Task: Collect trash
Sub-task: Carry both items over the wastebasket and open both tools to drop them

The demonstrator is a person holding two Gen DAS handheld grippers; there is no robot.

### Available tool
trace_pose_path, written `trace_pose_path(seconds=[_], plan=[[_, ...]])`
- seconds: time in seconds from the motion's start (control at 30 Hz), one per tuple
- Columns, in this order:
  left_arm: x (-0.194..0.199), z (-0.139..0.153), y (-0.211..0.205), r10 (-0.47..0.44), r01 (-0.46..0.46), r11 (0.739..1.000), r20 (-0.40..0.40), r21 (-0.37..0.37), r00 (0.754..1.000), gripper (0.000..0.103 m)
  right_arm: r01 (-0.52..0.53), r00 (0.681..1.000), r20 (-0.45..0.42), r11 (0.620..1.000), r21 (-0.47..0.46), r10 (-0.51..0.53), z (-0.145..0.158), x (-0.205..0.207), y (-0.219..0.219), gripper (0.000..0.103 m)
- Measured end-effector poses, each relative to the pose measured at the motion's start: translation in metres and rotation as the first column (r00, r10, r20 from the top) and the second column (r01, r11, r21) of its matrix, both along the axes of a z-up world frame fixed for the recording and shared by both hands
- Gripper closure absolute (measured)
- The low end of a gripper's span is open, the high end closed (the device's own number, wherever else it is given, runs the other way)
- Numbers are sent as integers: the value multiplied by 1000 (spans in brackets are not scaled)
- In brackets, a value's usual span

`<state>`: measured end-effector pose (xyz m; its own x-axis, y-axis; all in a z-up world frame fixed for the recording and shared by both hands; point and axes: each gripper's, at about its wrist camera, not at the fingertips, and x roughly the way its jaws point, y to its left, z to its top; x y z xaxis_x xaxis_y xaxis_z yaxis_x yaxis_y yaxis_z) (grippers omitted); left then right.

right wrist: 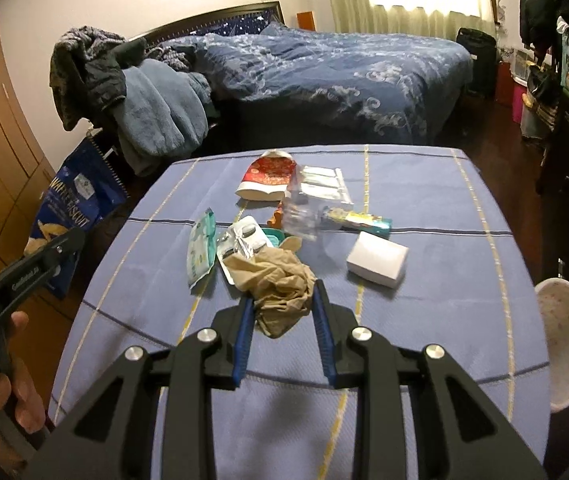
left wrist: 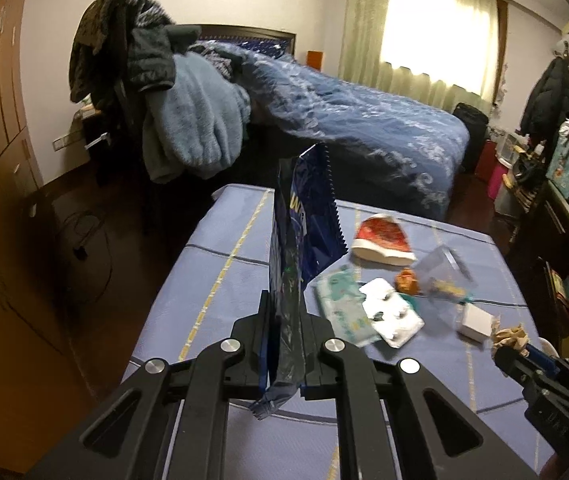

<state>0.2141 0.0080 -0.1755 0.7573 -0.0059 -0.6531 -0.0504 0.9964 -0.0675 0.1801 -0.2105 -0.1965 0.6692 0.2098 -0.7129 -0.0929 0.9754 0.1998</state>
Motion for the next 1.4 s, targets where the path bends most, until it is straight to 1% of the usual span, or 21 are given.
trace_pose_path(seconds=[0.1, 0.27, 0.4, 0.5, 0.67, 0.7, 0.8, 0.83, 0.87, 0.93, 1.0, 1.03, 1.1, 1.13, 1.17, 1.2, 1.23, 1.3, 1.33, 1.37, 1.4], plan=[[-13, 12, -16, -44, 44, 999, 19, 1, 999, 92, 4, 1000, 8, 1000, 18, -4, 8, -16, -9, 74], [-30, 27, -48, -126, 126, 992, 46, 2, 991, 92, 32, 999, 13, 999, 19, -32, 16, -44, -27, 74], [-41, 38, -78, -202, 203, 979, 67, 3, 977, 92, 76, 997, 21, 997, 17, -76, 21, -66, -49, 74], [-49, 43, -108, -274, 274, 962, 79, 10, 958, 92, 122, 992, 35, 992, 9, -122, 26, -81, -69, 73], [-57, 48, -161, -391, 391, 920, 88, 24, 916, 92, 198, 979, 40, 980, 19, -198, 29, -100, -106, 73], [-59, 48, -175, -420, 419, 908, 87, 27, 904, 92, 213, 976, 41, 977, 19, -214, 30, -104, -114, 73], [-61, 45, -203, -476, 475, 879, 80, 33, 876, 92, 264, 963, 45, 964, 21, -265, 30, -114, -138, 73], [-62, 44, -218, -503, 502, 864, 77, 34, 861, 92, 287, 957, 49, 958, 23, -288, 31, -119, -148, 73], [-62, 43, -227, -519, 518, 855, 74, 36, 851, 92, 301, 952, 50, 953, 23, -302, 31, -121, -155, 73], [-64, 40, -246, -551, 549, 835, 70, 39, 832, 92, 338, 939, 52, 941, 25, -339, 31, -130, -172, 73], [-67, 37, -269, -591, 590, 806, 61, 42, 804, 92, 377, 924, 51, 926, 28, -378, 30, -137, -192, 73], [-69, 35, -275, -603, 601, 798, 59, 44, 796, 92, 401, 914, 50, 916, 26, -402, 29, -142, -203, 73], [-71, 31, -296, -637, 635, 771, 46, 51, 769, 92, 433, 900, 49, 901, 24, -434, 26, -148, -218, 73], [-73, 29, -305, -648, 646, 761, 41, 52, 760, 92, 450, 891, 48, 893, 22, -451, 25, -150, -226, 73], [-74, 26, -315, -664, 662, 747, 29, 56, 747, 92, 475, 879, 44, 880, 20, -475, 22, -154, -238, 73], [-75, 25, -320, -672, 670, 740, 24, 58, 740, 92, 489, 871, 41, 872, 22, -490, 20, -156, -246, 73], [-75, 22, -331, -688, 686, 725, 20, 57, 725, 92, 507, 861, 38, 862, 24, -507, 18, -158, -255, 73], [-77, 17, -342, -707, 706, 706, 12, 56, 707, 92, 532, 846, 28, 846, 23, -532, 12, -160, -269, 73], [-77, 13, -353, -722, 721, 691, 1, 58, 692, 91, 547, 837, 22, 837, 27, -547, 8, -161, -278, 73], [-76, 10, -358, -728, 727, 684, -7, 58, 685, 91, 555, 831, 17, 831, 31, -556, 5, -162, -285, 73], [-74, 4, -367, -739, 739, 671, -20, 54, 673, 91, 565, 825, 8, 824, 34, -566, 1, -162, -293, 73]])
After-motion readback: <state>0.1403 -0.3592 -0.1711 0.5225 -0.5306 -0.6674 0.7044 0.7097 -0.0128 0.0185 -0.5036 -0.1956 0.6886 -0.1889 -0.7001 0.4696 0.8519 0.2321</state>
